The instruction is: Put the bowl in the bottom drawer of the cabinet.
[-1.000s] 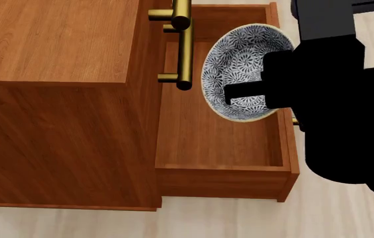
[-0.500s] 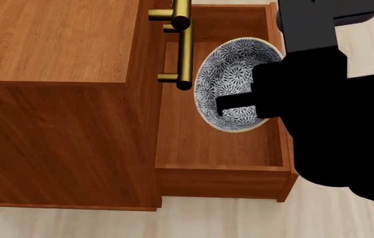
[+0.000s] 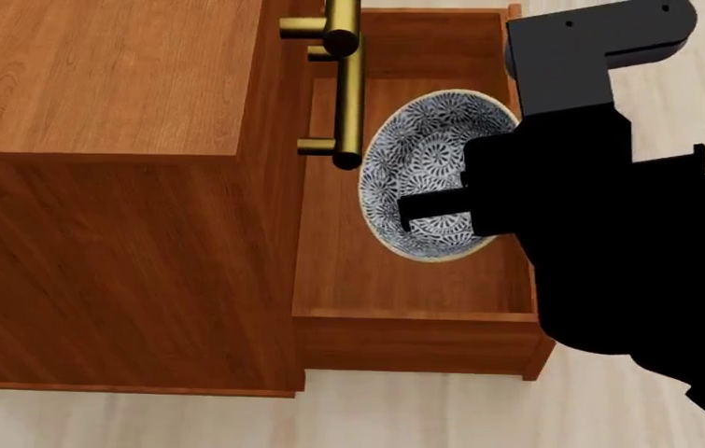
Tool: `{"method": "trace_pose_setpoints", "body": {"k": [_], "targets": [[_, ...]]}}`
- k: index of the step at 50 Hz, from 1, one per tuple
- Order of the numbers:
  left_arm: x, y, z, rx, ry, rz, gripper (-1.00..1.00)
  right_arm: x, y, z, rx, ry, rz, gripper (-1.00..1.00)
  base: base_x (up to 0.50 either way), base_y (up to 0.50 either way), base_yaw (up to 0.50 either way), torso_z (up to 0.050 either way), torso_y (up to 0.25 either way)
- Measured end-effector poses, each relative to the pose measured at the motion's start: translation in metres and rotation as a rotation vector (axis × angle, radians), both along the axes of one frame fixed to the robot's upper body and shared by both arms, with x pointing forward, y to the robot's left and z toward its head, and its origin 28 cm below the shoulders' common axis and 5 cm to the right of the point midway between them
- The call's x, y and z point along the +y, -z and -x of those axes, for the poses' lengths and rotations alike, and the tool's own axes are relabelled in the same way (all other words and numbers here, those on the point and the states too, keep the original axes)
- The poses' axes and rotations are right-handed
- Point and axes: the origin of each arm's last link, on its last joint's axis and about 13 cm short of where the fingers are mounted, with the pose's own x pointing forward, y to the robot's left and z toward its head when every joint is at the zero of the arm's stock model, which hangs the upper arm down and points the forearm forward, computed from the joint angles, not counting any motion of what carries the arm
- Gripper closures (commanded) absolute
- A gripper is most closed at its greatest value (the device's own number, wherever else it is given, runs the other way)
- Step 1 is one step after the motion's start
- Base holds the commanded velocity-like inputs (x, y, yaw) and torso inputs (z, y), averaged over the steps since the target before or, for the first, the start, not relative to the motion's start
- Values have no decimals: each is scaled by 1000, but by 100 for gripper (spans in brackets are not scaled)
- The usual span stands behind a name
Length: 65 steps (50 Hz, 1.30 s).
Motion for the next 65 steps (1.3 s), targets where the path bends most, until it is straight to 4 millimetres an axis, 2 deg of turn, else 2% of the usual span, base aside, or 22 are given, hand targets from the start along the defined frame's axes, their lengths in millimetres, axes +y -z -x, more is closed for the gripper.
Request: {"method": "trace_pose_setpoints", "body": {"k": [65], "targets": [[0, 3, -4, 10, -3, -7, -100, 14, 24, -27, 65, -33, -25, 100, 0, 0, 0, 0, 0]]}}
